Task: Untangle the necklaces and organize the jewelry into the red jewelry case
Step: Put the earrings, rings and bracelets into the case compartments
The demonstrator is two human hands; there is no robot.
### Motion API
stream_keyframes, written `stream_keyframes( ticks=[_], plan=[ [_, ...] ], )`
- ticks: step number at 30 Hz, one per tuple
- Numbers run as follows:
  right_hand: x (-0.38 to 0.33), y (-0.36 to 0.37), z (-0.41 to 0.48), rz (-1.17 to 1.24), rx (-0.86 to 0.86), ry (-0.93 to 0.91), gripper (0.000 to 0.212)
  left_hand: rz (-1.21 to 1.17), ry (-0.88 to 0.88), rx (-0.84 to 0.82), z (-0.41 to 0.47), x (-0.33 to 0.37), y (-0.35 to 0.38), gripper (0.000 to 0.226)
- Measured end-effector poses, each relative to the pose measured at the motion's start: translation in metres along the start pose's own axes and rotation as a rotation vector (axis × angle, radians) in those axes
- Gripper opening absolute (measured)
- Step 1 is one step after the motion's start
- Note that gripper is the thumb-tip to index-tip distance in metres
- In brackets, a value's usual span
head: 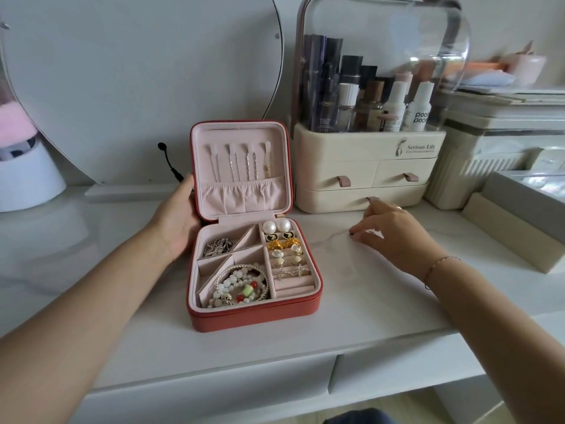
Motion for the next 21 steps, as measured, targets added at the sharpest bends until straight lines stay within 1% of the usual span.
stream_keyframes(
  ticks=[2, 7, 10, 12, 13, 15, 16, 18, 21],
  plan=[
    [-0.001, 0.000, 0.003, -0.009, 0.015, -0.020, 0.010, -0.012, -0.004, -0.011, 0.002, -0.001, 0.000, 0.039],
    [0.000, -0.004, 0.004, -0.014, 0.046, 0.037, 0.013, 0.002, 0.031, -0.015, 0.001, 0.002, 0.002, 0.035],
    [-0.014, -0.021, 0.000, 0.076, 0.136, 0.042, 0.011, -0.019, 0.018, -0.019, 0.000, 0.001, 0.003, 0.039],
    [-0.042, -0.042, -0.006, 0.170, 0.213, 0.008, 0.011, -0.033, 0.000, -0.018, 0.002, 0.000, 0.002, 0.043],
    [-0.060, -0.049, -0.011, 0.246, 0.218, -0.011, 0.010, -0.038, -0.007, -0.020, 0.002, -0.001, 0.002, 0.044],
    [-0.098, -0.050, -0.023, 0.396, 0.135, -0.059, 0.007, -0.068, -0.021, -0.041, 0.001, -0.001, 0.006, 0.046],
    [-0.116, -0.045, -0.028, 0.426, 0.076, -0.103, 0.005, -0.086, -0.027, -0.046, 0.002, -0.002, 0.008, 0.046],
    [-0.139, -0.033, -0.037, 0.413, 0.002, -0.199, 0.006, -0.121, -0.043, -0.043, 0.003, -0.003, 0.009, 0.046],
    [-0.146, -0.027, -0.039, 0.385, 0.014, -0.263, 0.011, -0.128, -0.058, -0.054, 0.004, -0.004, 0.009, 0.046]
  ],
)
Point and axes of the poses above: each hand's wrist, its own z-axis towards the middle knuckle, its own y-axis out of the palm, x = y × z, the point moved 9 cm from there along z, towards the middle knuckle, and after that the axes turned 10 degrees about x, right-handed, at the moved point
